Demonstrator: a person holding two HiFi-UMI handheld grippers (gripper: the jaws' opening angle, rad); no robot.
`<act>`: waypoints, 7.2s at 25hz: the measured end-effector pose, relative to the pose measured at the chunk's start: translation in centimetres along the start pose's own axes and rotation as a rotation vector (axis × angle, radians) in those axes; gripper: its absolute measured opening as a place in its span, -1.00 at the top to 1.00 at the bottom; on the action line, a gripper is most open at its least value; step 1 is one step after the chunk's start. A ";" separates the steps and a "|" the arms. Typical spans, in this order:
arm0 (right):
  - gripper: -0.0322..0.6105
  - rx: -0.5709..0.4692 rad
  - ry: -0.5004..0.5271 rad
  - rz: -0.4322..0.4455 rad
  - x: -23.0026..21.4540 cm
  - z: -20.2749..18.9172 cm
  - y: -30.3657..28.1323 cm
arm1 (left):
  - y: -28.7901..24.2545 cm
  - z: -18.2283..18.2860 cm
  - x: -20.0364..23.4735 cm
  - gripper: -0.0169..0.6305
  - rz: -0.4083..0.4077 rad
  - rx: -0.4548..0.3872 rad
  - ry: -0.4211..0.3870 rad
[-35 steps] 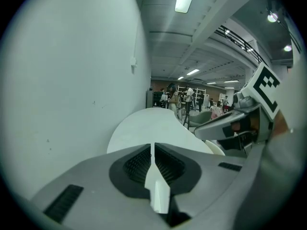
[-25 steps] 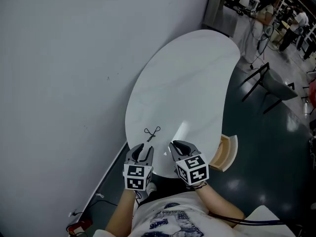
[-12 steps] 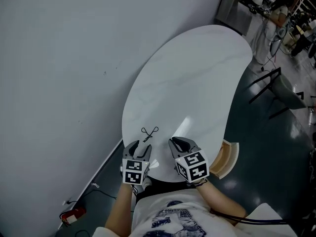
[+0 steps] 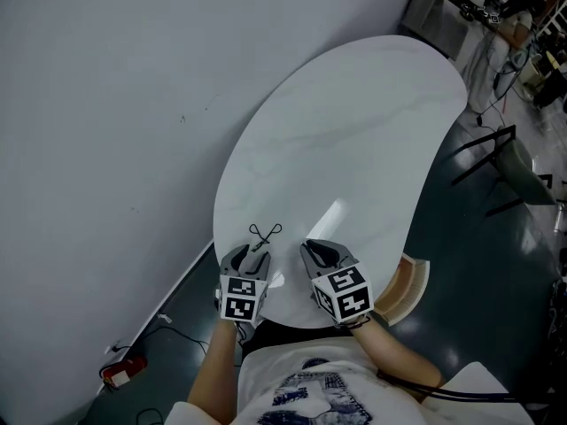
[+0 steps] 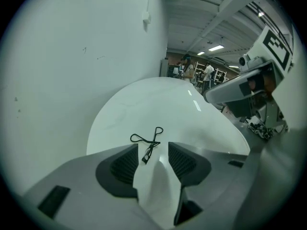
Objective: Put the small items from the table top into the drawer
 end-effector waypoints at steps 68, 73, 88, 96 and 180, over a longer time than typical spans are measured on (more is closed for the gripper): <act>0.74 -0.360 -0.325 -0.447 8.2 -12.3 20.5 | 13.3 -0.1 -12.8 0.81 -0.349 -0.196 -0.398; 0.74 -0.371 -0.345 -0.453 5.5 -14.4 25.0 | 13.5 0.9 -18.2 0.81 -0.358 -0.193 -0.429; 0.77 -0.411 -0.408 -0.432 -4.4 -21.7 37.5 | 12.0 1.4 -35.7 0.81 -0.352 -0.161 -0.463; 0.77 -0.403 -0.414 -0.415 -7.5 -24.4 40.5 | 10.7 0.3 -41.2 0.81 -0.344 -0.141 -0.463; 0.77 -0.292 -0.710 -0.402 -33.0 -32.5 24.9 | -26.9 -7.1 -46.1 0.81 -0.324 0.351 -0.459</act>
Point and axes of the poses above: the fingertips, and each gripper's own axes: y backward along the fingers, x to its left, z out of its top, the point moved 1 cm from there along y, backward along the fingers, and after that the axes turned 10 degrees about -y, right-handed, at the moved point
